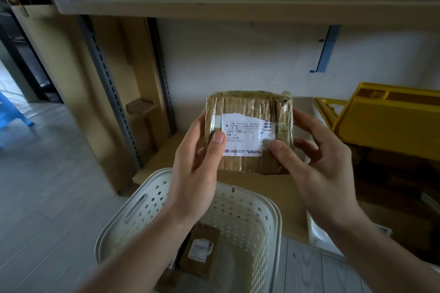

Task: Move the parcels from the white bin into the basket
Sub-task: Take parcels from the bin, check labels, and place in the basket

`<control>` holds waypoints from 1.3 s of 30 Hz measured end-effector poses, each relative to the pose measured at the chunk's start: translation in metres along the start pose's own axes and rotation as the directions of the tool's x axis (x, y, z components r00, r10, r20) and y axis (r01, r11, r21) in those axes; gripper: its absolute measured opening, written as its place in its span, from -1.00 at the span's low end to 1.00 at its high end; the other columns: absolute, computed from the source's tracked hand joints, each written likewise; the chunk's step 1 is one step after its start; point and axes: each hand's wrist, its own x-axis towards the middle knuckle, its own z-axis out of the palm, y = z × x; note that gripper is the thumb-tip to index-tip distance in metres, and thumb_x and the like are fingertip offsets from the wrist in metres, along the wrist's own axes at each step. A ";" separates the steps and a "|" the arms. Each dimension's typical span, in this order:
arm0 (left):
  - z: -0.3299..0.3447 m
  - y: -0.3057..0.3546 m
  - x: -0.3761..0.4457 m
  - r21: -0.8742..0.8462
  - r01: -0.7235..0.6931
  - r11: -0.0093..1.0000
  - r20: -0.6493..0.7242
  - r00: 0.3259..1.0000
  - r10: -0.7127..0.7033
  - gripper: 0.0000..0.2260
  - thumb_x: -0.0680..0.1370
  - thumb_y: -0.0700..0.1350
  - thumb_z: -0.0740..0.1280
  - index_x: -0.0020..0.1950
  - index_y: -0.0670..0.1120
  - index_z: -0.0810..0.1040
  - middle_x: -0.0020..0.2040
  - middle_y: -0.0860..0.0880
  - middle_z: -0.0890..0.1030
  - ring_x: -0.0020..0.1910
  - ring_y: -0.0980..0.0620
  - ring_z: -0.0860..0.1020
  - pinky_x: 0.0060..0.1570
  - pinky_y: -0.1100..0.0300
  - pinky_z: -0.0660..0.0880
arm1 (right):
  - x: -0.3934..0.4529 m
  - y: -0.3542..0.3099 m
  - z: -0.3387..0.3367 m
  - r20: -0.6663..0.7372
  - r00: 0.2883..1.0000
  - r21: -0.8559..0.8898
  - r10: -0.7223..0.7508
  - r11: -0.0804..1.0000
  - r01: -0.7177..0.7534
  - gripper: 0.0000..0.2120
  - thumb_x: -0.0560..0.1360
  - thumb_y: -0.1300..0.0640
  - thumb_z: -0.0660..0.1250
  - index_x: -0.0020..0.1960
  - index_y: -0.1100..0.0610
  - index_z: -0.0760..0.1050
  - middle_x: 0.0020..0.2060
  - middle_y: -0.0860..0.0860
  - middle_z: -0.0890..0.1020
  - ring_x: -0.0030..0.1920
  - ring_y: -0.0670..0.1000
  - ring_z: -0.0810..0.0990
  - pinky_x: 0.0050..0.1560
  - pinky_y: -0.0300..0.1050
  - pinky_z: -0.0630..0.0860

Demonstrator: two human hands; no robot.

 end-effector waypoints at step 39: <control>-0.008 -0.001 0.001 -0.054 -0.092 0.994 -0.062 0.994 0.089 -0.68 0.65 -0.17 0.23 0.40 -0.20 0.45 0.15 -0.09 0.67 0.14 -0.07 0.67 0.01 0.12 0.65 | -0.001 -0.003 0.013 -0.091 0.995 -0.010 -0.032 0.999 0.032 -0.69 0.51 0.08 0.46 0.23 -0.03 0.53 0.09 0.04 0.66 0.06 0.02 0.71 -0.17 -0.19 0.68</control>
